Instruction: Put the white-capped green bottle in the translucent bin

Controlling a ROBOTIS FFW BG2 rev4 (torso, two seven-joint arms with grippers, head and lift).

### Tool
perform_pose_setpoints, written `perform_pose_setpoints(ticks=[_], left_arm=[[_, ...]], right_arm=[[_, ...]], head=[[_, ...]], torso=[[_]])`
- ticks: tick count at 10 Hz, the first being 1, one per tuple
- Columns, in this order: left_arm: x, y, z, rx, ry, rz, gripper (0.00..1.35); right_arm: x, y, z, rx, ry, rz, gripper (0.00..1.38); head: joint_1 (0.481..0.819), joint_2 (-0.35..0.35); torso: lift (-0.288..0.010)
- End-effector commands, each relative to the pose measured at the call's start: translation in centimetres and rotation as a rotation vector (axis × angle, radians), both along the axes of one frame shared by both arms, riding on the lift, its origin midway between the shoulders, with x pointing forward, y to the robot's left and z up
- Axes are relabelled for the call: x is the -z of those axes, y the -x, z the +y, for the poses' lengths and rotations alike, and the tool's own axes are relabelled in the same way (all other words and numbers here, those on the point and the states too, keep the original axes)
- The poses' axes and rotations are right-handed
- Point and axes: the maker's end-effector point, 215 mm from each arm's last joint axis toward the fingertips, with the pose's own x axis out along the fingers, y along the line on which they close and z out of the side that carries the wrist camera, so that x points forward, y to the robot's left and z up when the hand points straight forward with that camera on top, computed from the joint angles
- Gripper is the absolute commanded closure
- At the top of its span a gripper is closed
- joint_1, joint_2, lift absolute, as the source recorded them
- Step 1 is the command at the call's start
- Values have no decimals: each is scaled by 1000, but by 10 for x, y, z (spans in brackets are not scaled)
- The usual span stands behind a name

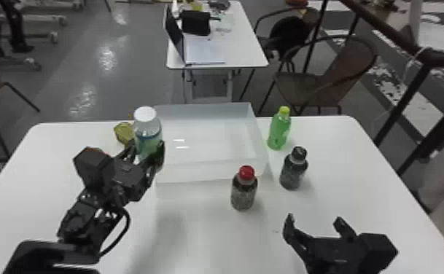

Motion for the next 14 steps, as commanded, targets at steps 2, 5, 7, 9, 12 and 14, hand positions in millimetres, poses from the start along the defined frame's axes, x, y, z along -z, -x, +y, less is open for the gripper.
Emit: perform_pose_setpoints(ticks=[2, 5, 7, 9, 12, 14], left_arm=[[-38, -43, -72, 221, -225, -6, 829], [5, -80, -110, 376, -462, 80, 829], [52, -101, -101, 399, -613, 171, 823], [94, -117, -98, 445, -806, 269, 760], [80, -139, -88, 411, -994, 241, 188], [68, -136, -75, 391, -911, 235, 119]], right_arm=[[-3, -9, 2, -6, 2, -10, 67], [1, -12, 4, -11, 5, -5, 67], [6, -12, 7, -20, 7, 7, 67], [6, -20, 12, -36, 6, 4, 67], [11, -28, 28, -62, -9, 9, 67], [13, -18, 27, -59, -16, 17, 67]], head=[[695, -89], [695, -163], [695, -163], [695, -148], [695, -121], [695, -109]], torso=[[-73], [-73], [-73], [-73], [-73], [-73]])
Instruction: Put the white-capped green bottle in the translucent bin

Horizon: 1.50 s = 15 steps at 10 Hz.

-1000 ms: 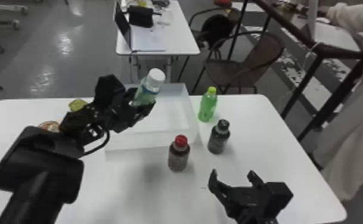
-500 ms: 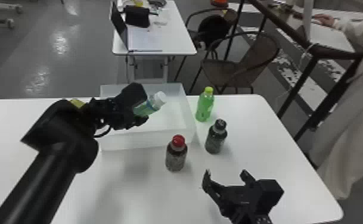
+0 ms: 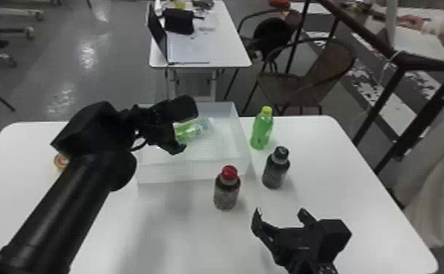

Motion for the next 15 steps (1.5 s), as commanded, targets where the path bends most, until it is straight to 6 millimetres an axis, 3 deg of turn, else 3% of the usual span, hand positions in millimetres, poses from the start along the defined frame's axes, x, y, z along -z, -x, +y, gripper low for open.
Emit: perform_pose_setpoints(ticks=[1, 4, 6, 8, 10, 12, 13, 15], left_arm=[[1, 17, 24, -54, 115, 14, 117], [23, 94, 76, -212, 470, -9, 113], [41, 157, 122, -316, 584, -16, 119], [46, 208, 166, -416, 711, -68, 119], [45, 245, 216, -532, 771, -166, 119], [64, 290, 274, -734, 809, -225, 113], [68, 308, 290, -807, 861, -267, 119], [69, 313, 289, -823, 903, -276, 119]], right_arm=[[-3, 5, -4, 4, 3, -1, 67], [-10, 13, -28, 36, 32, -9, 68], [-13, 19, -40, 58, 50, -9, 68], [-11, 25, -45, 63, 63, 3, 67], [-6, 38, -53, 66, 85, 30, 67], [-3, 50, -59, 85, 89, 47, 68], [-2, 53, -59, 85, 90, 52, 68], [1, 63, -57, 81, 99, 67, 70]], head=[[695, -106], [695, -83], [695, -64], [695, -27], [695, 27], [695, 76], [695, 121], [695, 175]], torso=[[-73], [-73], [-73], [-73], [-73], [-73], [-73], [-73]])
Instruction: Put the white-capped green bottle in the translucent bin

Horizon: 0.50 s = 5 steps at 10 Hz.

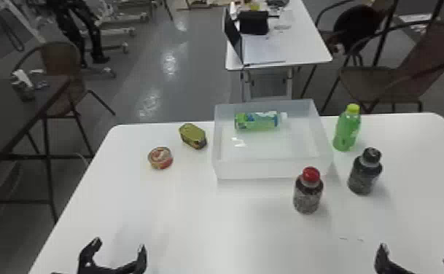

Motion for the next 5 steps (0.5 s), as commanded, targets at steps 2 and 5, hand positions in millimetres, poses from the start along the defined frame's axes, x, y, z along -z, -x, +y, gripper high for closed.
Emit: perform_pose_setpoints(ticks=[2, 5], left_arm=[[6, 0, -8, -13, 55, 5, 119], [16, 5, -23, -10, 116, 18, 119]], right_arm=[[-5, 6, 1, -14, 23, -6, 70], [-5, -2, 4, -15, 22, -10, 70]], head=[[695, 184], [695, 179]], torso=[[-73], [-73]])
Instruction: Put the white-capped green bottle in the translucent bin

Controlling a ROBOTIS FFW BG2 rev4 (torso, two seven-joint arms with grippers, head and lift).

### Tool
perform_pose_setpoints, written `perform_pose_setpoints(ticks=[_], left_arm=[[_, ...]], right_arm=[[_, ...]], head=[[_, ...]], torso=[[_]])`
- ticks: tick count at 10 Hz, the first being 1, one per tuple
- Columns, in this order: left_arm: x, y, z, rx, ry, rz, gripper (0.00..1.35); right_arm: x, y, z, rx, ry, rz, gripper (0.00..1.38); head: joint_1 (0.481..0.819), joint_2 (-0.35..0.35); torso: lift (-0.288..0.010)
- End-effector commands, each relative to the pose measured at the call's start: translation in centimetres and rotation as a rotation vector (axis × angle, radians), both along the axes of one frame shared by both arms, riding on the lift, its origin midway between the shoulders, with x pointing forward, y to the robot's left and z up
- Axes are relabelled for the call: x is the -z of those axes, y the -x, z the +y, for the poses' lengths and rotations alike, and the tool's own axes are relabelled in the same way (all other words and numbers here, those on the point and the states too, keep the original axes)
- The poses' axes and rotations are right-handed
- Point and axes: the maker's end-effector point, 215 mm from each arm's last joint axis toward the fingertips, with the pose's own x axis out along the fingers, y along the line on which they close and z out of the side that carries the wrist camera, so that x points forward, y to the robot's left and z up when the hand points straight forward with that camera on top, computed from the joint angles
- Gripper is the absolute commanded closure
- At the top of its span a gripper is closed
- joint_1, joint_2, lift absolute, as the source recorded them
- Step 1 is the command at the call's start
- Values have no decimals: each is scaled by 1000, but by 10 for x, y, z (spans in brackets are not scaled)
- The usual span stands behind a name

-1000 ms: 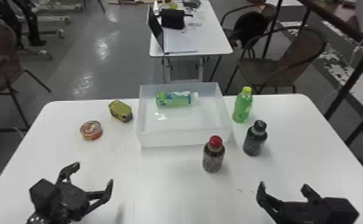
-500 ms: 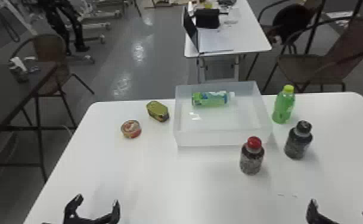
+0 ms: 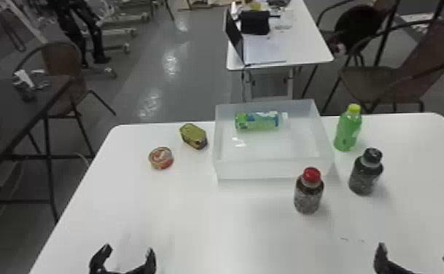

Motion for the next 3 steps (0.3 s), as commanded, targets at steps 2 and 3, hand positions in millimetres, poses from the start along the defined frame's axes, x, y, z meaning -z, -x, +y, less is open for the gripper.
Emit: perform_pose_setpoints(ticks=[2, 3], left_arm=[[-3, -7, -6, 2, 17, -14, 119], [-3, -6, -6, 2, 17, -12, 117]], right_arm=[[0, 1, -3, -9, 8, 4, 70], [-2, -1, -2, -10, 7, 0, 71]], head=[[695, 162], [695, 157]], torso=[[-73], [-73]])
